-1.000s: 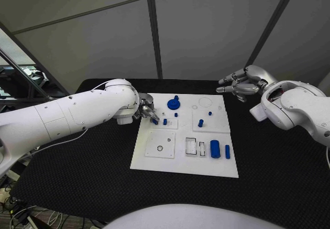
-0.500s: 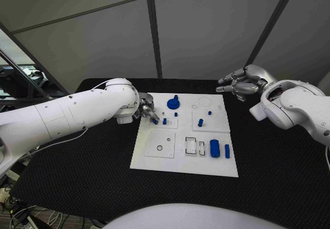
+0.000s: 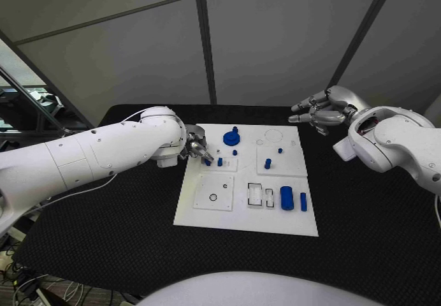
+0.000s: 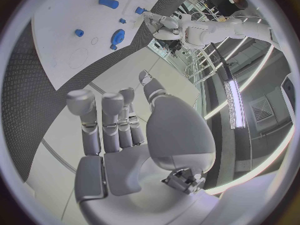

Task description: Assemble the parts on the task board

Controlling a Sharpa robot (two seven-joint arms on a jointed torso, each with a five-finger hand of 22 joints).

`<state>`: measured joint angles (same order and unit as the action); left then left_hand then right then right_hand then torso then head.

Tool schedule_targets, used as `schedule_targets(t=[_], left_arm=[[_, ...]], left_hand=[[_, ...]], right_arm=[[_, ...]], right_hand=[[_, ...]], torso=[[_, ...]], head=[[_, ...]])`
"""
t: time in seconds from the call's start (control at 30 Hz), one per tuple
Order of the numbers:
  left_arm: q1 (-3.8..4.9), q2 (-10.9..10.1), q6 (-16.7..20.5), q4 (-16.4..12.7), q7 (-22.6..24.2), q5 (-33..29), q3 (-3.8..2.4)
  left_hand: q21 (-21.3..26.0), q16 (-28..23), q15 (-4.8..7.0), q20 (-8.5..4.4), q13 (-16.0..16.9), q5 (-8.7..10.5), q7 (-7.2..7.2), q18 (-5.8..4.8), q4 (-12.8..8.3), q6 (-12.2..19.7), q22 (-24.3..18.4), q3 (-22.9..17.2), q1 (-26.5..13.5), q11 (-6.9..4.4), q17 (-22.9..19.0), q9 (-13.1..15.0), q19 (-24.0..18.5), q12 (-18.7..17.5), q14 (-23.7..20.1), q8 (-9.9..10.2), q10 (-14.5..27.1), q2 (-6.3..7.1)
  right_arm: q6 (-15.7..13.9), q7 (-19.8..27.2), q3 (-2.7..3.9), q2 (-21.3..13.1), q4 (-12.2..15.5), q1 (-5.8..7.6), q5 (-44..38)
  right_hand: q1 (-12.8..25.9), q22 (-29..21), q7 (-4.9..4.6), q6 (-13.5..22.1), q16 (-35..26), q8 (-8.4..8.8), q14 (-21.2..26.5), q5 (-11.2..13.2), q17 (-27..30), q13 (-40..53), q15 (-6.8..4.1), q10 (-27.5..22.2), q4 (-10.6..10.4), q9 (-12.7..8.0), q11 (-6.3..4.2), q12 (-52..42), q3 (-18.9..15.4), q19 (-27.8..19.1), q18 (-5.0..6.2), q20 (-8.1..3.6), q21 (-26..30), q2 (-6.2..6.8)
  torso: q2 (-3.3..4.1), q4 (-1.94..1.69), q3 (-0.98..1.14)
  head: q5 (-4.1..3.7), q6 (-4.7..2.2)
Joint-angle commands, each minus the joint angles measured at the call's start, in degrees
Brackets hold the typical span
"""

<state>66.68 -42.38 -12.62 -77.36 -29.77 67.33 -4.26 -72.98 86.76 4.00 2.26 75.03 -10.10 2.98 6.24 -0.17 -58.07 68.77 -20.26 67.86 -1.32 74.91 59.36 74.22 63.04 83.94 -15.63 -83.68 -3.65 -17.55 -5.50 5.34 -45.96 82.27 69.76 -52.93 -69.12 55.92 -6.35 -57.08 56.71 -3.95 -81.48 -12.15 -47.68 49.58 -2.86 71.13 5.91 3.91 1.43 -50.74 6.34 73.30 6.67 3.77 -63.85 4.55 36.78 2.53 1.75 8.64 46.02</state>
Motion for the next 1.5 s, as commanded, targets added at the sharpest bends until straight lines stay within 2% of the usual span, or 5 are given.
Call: schedule_targets(t=[0.03, 0.4, 1.5], left_arm=[[-0.04, -0.3, 1.6, -0.8, -0.3, 0.3, -0.03], [-0.19, -1.0, 3.8, -2.1, 0.2, 1.6, -0.06], [-0.32, -0.4, 0.8, -1.4, 0.5, 4.3, -0.06]], left_hand=[[-0.3, 0.4, 0.39, -0.04, 6.9, -0.15, -0.24, -0.74, -7.8, -0.1, 0.1, -8.2, -0.3, 0.01, 11.9, 0.1, 0.4, 0.3, 5.1, -0.2, -0.3, -0.33], [-0.6, 0.5, 0.46, -0.11, 7.0, -0.16, -0.29, -0.82, -8.0, -0.2, 0.5, -8.5, -0.4, -0.04, 12.0, 0.3, 0.7, 0.4, 5.2, -0.4, -0.5, -0.21], [-0.5, 0.5, 0.49, -0.15, 6.9, -0.14, -0.32, -0.81, -8.2, -0.3, 0.5, -8.8, -0.5, -0.08, 12.0, 0.5, 0.7, 0.4, 5.2, -0.5, -0.5, -0.09]], right_arm=[[0.3, 0.7, 0.04, 0.0, 0.0, 0.11, 0.1], [0.3, 0.7, 0.04, 0.1, -0.1, 0.11, 0.1], [0.6, 0.7, 0.04, 0.2, -0.4, 0.1, 0.1]], right_hand=[[0.4, 0.0, 0.0, 0.5, -0.1, 0.25, -0.4, -0.4, 0.0, -0.1, 0.14, -0.4, 0.2, 0.0, 0.03, 0.2, 0.0, 0.3, 0.53, -0.12, 0.3, -0.38], [0.4, 0.0, 0.0, 0.5, -0.1, 0.25, -0.4, -0.4, 0.0, -0.1, 0.14, -0.4, 0.2, 0.0, 0.03, 0.2, 0.0, 0.3, 0.53, -0.12, 0.3, -0.38], [0.4, 0.0, 0.0, 0.5, -0.1, 0.25, -0.4, -0.4, 0.0, -0.1, 0.14, -0.4, 0.2, 0.0, 0.03, 0.2, 0.0, 0.3, 0.53, -0.12, 0.3, -0.38]], torso=[[0.0, -0.06, -0.02], [-0.01, -0.05, 0.0], [-0.04, -0.03, 0.0]], head=[[0.03, 0.11], [0.11, 0.2], [0.06, 0.6]])
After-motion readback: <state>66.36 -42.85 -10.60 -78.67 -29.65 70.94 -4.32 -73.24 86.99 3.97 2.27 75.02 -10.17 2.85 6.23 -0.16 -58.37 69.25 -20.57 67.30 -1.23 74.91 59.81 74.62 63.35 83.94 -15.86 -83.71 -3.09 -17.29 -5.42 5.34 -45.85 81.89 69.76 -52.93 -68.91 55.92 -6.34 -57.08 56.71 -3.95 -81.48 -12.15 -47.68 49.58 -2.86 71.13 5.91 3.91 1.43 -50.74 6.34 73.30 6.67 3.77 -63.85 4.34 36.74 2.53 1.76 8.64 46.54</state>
